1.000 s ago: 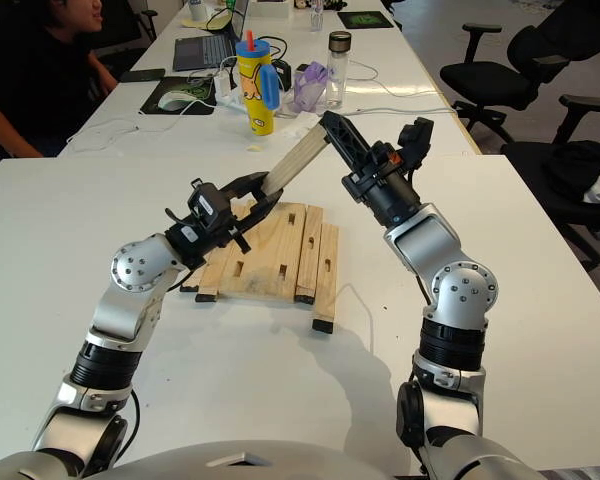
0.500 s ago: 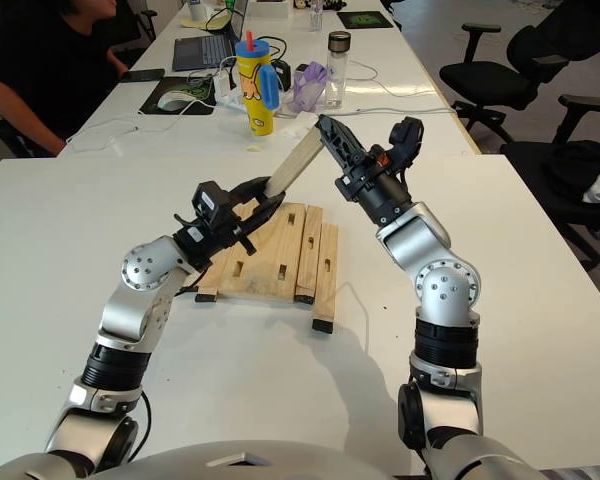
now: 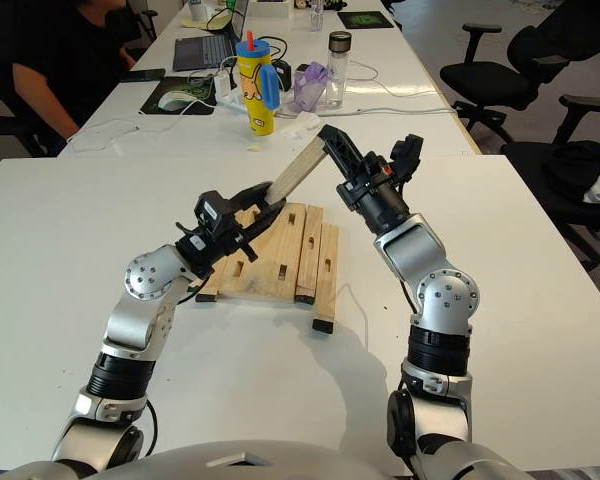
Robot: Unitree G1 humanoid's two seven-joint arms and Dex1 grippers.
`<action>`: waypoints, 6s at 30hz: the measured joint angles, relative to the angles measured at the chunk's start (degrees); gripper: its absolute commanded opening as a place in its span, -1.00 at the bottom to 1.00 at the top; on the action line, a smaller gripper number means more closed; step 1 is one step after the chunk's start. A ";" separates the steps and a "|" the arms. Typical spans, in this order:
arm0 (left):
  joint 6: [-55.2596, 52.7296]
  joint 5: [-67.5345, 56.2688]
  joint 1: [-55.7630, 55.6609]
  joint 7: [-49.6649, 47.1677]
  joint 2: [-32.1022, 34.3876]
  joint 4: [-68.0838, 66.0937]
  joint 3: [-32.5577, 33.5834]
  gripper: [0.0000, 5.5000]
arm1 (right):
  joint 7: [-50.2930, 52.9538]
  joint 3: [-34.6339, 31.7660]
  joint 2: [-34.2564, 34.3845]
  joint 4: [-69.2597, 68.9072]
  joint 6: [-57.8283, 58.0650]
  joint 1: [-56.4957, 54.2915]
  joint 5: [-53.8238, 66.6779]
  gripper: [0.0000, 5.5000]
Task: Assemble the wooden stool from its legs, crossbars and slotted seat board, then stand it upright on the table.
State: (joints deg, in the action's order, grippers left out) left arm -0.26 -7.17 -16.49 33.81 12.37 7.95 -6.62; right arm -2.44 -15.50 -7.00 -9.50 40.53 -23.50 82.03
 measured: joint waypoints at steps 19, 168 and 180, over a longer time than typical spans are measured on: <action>1.33 -4.60 4.57 2.40 2.22 1.77 -0.22 0.16 | 8.44 0.51 -7.92 -12.83 1.09 9.33 -13.07 -0.85; 2.57 3.66 7.66 -7.41 -2.63 -1.41 -7.51 0.16 | -4.11 9.34 -5.99 -4.47 -15.39 -7.27 -65.78 -0.31; 2.34 2.34 7.40 -6.70 -3.34 -1.63 -7.01 0.16 | -6.77 11.75 -2.61 23.10 -29.83 -5.47 -69.85 -0.31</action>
State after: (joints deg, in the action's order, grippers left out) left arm 2.08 -4.83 -9.09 27.11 9.03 6.31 -13.63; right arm -9.21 -3.75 -9.61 13.61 10.70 -28.97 12.19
